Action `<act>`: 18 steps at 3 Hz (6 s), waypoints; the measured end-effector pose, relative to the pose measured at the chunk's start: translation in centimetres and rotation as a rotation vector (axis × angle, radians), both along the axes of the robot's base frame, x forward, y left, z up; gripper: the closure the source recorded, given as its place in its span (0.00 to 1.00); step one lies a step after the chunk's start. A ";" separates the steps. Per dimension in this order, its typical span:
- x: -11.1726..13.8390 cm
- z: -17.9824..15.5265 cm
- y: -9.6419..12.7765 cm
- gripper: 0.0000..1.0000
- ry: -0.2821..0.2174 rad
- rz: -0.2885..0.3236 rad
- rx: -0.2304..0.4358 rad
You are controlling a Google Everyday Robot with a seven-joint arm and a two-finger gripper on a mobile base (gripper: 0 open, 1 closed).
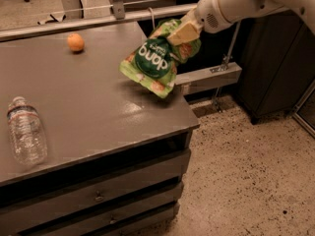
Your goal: Move green rice chip bag near orange
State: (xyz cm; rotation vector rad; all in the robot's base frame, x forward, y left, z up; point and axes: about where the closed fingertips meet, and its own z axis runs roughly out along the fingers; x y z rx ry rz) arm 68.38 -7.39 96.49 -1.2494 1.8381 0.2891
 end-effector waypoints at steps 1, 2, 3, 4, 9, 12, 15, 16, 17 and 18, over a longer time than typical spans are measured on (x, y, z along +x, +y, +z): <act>6.4 1.5 -1.8 1.00 -0.071 -0.140 0.083; 12.0 1.9 -2.7 1.00 -0.103 -0.279 0.170; 16.4 1.9 -2.6 1.00 -0.111 -0.410 0.259; 19.3 1.8 -1.5 1.00 -0.102 -0.512 0.314; 21.8 -5.0 12.4 1.00 0.108 -0.572 0.490; 21.8 -7.8 13.5 0.59 0.183 -0.575 0.495; 21.3 -8.5 13.3 0.00 0.216 -0.560 0.494; 20.8 -8.5 12.4 0.00 0.215 -0.566 0.488; 18.8 -7.3 10.1 0.00 0.154 -0.542 0.485; 16.1 -6.1 7.2 0.00 0.103 -0.495 0.497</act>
Offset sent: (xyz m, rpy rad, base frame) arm 0.1889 -0.0495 0.0311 0.3028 -0.1425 -0.4842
